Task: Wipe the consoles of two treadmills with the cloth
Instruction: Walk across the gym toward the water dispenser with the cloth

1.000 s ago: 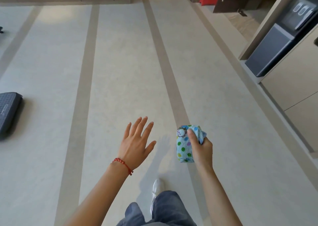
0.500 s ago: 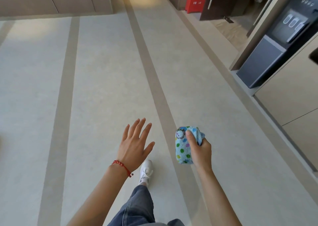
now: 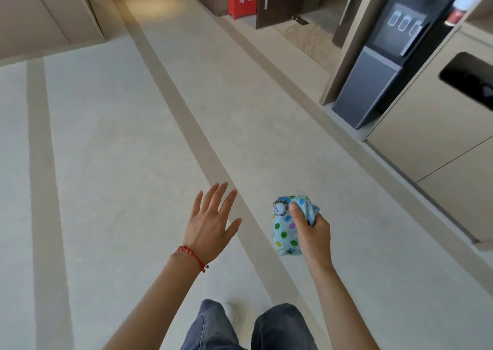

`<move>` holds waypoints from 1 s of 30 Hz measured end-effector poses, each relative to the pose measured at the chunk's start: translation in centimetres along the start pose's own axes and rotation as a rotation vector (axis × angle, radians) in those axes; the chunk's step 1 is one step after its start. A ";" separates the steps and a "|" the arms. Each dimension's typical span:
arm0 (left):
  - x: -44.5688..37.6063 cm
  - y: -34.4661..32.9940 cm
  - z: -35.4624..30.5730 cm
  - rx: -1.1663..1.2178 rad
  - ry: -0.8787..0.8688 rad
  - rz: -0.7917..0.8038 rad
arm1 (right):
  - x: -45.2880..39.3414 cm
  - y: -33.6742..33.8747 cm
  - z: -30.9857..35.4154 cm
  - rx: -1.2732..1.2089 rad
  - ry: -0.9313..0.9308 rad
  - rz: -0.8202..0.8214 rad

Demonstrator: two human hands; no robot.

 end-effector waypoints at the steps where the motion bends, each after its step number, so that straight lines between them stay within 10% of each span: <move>1: -1.6 -0.3 -0.2 0.002 -0.010 0.000 | -1.3 0.1 0.1 0.008 -0.005 -0.018; 30: -45.4 -10.4 -27.1 0.056 -0.607 0.134 | -36.8 20.3 2.7 -0.088 -0.149 -0.632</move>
Point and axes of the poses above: each hand's wrist, its own x-axis away from the middle knuckle, its own y-axis out of the back of the hand, z = x × y, the point moved 1 cm from there along -x, towards the middle knuckle, and after that the axes turned 7 degrees about y, right-handed, at the moved point
